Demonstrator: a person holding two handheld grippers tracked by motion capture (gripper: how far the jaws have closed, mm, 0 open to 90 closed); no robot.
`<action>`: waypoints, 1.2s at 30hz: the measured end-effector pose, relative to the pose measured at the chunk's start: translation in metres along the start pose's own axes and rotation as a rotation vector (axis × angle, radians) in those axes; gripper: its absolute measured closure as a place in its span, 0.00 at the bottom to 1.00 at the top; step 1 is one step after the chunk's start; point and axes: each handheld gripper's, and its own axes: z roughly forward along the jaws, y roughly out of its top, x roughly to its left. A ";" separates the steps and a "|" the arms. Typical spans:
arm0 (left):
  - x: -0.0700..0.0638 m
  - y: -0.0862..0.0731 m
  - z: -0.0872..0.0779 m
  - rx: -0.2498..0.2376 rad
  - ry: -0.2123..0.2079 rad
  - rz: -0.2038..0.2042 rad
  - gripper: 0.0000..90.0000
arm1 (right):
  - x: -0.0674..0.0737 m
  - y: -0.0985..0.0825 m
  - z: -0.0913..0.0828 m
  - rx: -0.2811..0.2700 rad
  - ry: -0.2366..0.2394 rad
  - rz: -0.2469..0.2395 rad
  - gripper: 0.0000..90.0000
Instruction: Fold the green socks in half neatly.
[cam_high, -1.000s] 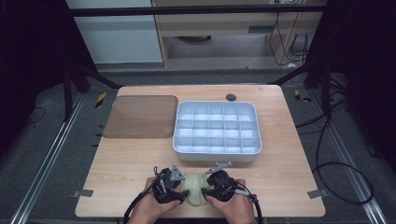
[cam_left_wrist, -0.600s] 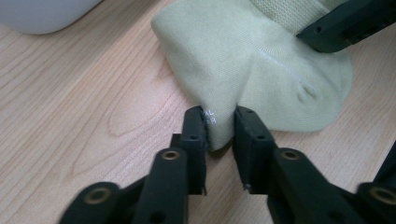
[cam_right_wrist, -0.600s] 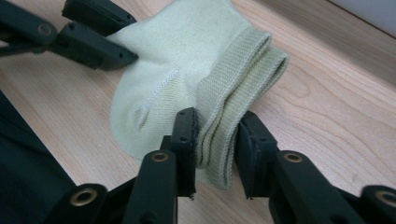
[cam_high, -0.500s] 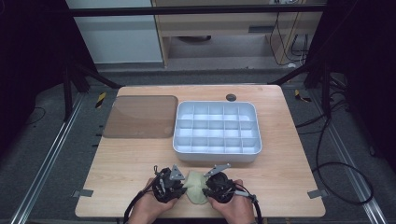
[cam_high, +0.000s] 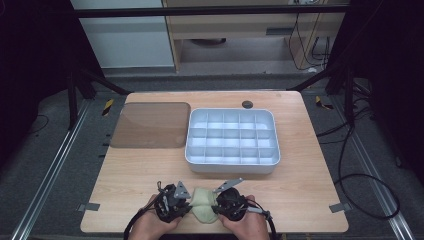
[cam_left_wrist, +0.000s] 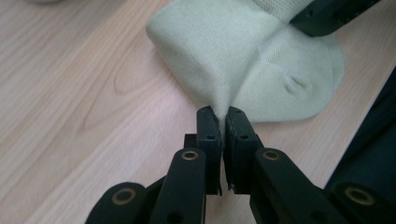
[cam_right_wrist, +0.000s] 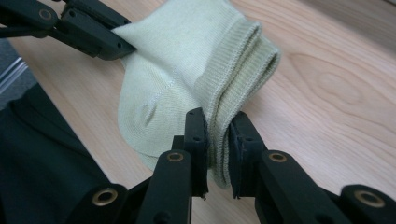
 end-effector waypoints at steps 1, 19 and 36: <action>0.001 -0.003 -0.001 -0.003 0.005 -0.007 0.95 | 0.001 0.001 0.001 -0.002 0.006 -0.007 0.89; 0.020 0.005 -0.017 -0.102 0.009 -0.112 0.70 | 0.018 0.007 0.010 -0.004 0.006 -0.011 0.88; 0.031 0.007 0.007 -0.026 -0.029 -0.119 0.63 | 0.017 0.007 0.010 0.000 0.011 -0.010 0.87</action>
